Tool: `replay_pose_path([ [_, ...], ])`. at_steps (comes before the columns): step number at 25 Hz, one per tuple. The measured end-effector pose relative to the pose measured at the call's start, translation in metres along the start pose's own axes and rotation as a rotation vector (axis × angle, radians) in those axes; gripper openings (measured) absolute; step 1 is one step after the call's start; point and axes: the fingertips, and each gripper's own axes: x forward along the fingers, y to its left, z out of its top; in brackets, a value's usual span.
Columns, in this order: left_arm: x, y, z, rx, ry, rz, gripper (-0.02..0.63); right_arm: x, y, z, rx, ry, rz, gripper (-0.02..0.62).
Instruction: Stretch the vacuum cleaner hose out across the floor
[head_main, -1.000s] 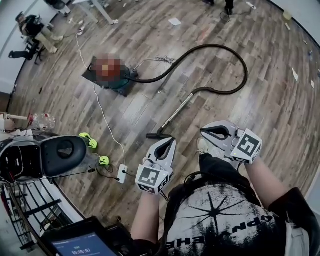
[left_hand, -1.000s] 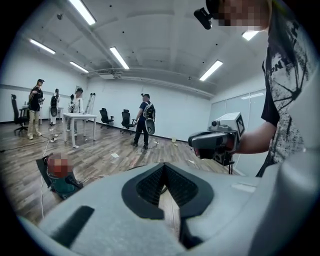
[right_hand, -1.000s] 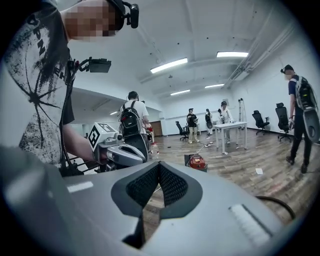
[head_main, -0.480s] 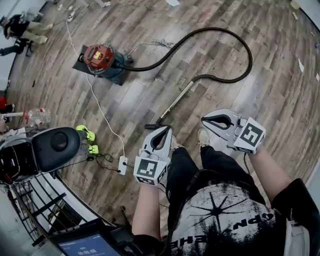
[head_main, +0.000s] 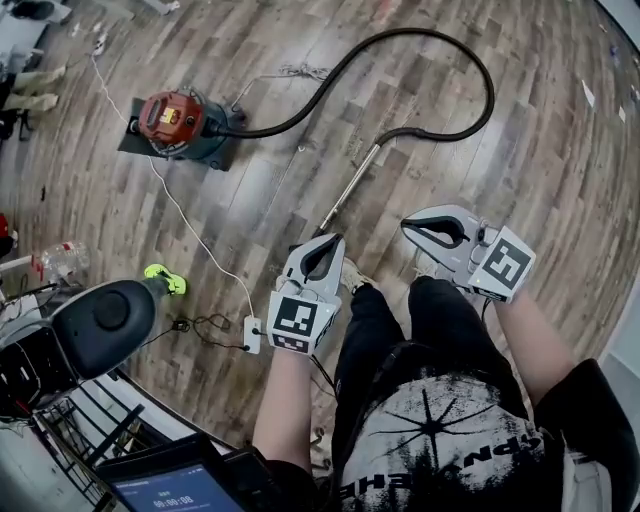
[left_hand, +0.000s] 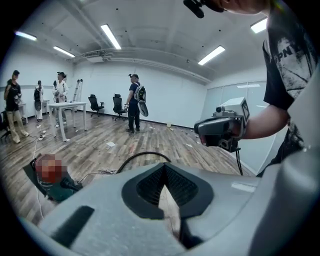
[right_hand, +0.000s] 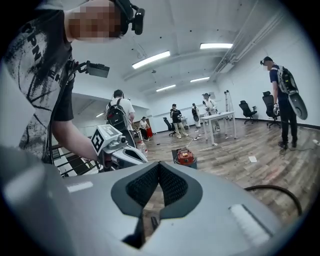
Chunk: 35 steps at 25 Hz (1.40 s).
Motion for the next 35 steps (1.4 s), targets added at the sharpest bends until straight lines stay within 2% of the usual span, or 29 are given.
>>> replay_pose_path([
  [4,0.029,0.010,-0.026,0.008,0.068,0.024,0.000,0.001,-0.022,-0.027,0.042,-0.004,0.015,0.006],
  [7,0.051,0.033,-0.049,-0.033,0.123,0.045,0.000,0.011,-0.040,-0.041,0.092,0.005,0.047,0.006],
  [10,0.080,0.058,-0.088,-0.056,0.164,0.085,0.000,0.025,-0.056,-0.065,0.094,0.025,0.086,0.006],
  [13,0.112,0.076,-0.148,-0.068,0.222,0.103,0.002,0.043,-0.062,-0.106,0.077,0.038,0.131,0.006],
  [16,0.152,0.091,-0.213,-0.087,0.298,0.097,0.056,0.060,-0.078,-0.147,0.070,0.025,0.165,0.006],
  [19,0.194,0.111,-0.277,-0.068,0.364,0.091,0.084,0.078,-0.104,-0.202,0.088,0.037,0.175,0.006],
  [23,0.250,0.146,-0.366,-0.020,0.461,0.084,0.138,0.110,-0.133,-0.264,0.036,0.021,0.179,0.006],
  [27,0.301,0.174,-0.456,0.033,0.589,0.075,0.190,0.134,-0.148,-0.308,0.009,-0.028,0.209,0.006],
  [30,0.337,0.190,-0.516,0.084,0.664,0.064,0.207,0.154,-0.159,-0.342,-0.004,-0.026,0.240,0.006],
  [35,0.381,0.214,-0.600,0.094,0.761,0.032,0.229,0.183,-0.173,-0.376,-0.061,-0.047,0.243,0.007],
])
